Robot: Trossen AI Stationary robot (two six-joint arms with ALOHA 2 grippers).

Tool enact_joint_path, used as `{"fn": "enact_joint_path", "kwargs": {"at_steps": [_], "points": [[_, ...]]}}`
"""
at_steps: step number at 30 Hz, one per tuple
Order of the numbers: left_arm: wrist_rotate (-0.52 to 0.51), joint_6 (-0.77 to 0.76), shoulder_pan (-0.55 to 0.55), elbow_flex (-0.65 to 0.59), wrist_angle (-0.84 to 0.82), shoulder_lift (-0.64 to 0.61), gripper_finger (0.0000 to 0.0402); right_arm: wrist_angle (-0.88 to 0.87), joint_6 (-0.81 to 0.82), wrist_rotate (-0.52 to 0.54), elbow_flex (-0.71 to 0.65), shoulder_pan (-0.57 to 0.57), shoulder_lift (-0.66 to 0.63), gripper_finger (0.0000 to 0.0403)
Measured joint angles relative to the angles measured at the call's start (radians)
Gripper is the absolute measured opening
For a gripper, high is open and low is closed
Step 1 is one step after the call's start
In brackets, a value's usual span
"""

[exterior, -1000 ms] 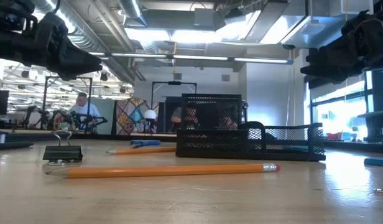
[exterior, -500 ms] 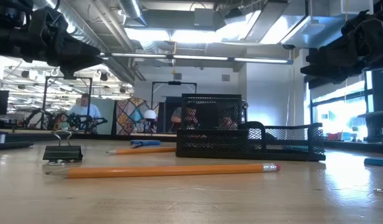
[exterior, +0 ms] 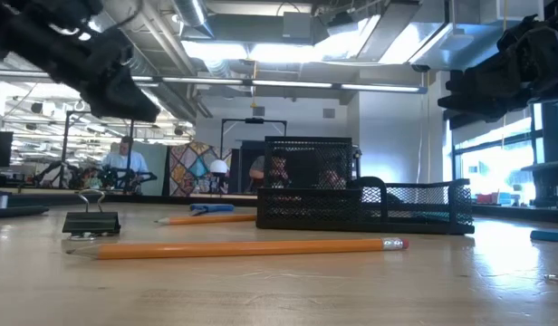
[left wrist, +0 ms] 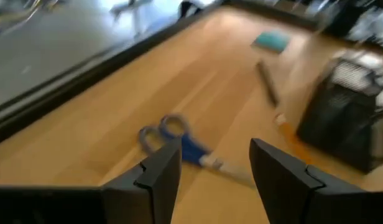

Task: Pick and place office supplies into organizer
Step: Put the left black pen into the black desk organizer

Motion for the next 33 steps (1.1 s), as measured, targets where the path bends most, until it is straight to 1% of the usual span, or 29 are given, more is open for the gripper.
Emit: {"fn": "enact_joint_path", "kwargs": {"at_steps": [2,5,10,13,18,21,25,28,33], "points": [[-0.030,-0.034,0.000,0.073,-0.100,0.077,0.0185,0.000,0.000,0.000,0.000,0.000,0.000,0.0310],[-0.034,-0.114,0.000,0.184,-0.246,0.189,0.0184,0.000,0.000,0.000,0.000,0.000,0.000,0.0310],[0.012,-0.296,0.000,0.317,-0.510,0.352,0.0184,0.000,0.000,0.000,0.000,0.000,0.000,0.0310],[0.048,-0.427,0.000,0.348,-0.635,0.427,0.0184,0.000,0.000,0.000,0.000,0.000,0.000,0.0310],[0.104,-0.644,-0.007,0.349,-0.777,0.519,0.0184,0.000,-0.003,0.000,0.000,0.000,0.000,0.0310],[0.123,-0.752,-0.027,0.349,-0.816,0.566,0.0184,0.000,-0.003,0.000,0.000,0.000,0.000,0.0310],[0.211,-0.833,-0.073,0.349,-0.813,0.615,0.0184,0.000,-0.004,0.000,0.000,0.000,0.000,0.0310],[0.254,-0.911,-0.111,0.349,-0.811,0.646,0.0184,0.000,-0.019,0.000,0.000,0.000,0.000,0.0310],[0.262,-1.064,-0.174,0.349,-0.808,0.686,0.0184,0.000,-0.049,0.000,0.000,0.000,0.000,0.0310]]}}
